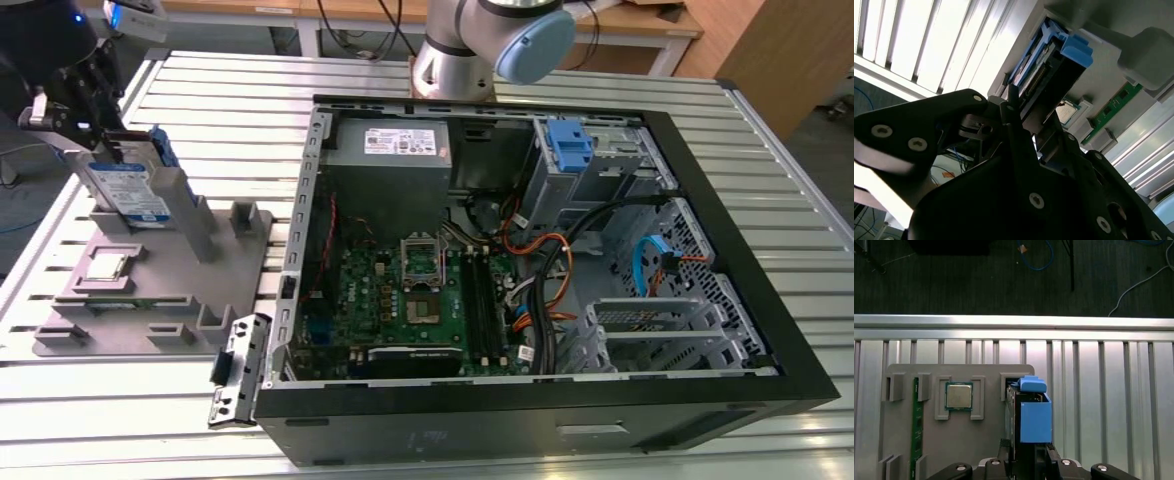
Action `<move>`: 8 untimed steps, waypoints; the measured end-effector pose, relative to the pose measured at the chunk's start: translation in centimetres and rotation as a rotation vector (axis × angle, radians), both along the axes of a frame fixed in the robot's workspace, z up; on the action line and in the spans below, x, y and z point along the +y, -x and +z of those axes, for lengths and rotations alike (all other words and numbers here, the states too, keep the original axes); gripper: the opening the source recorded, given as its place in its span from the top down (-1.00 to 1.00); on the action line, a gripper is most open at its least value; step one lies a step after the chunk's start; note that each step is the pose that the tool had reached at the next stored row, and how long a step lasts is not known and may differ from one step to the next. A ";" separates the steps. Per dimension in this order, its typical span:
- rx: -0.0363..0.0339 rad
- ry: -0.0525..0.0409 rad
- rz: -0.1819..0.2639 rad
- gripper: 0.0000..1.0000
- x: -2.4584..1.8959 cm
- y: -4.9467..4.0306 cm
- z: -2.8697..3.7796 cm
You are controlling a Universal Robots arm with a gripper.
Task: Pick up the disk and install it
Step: 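Pick up the disk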
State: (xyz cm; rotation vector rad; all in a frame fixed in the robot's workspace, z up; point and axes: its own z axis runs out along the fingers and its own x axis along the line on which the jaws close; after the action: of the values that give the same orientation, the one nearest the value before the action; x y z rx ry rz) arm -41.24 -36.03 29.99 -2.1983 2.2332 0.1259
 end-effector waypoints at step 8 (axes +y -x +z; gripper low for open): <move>0.0001 0.0001 0.000 0.22 -0.14 0.00 0.01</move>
State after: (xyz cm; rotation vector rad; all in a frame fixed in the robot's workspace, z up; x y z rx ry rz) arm -41.24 -36.17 29.99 -2.1982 2.2334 0.1259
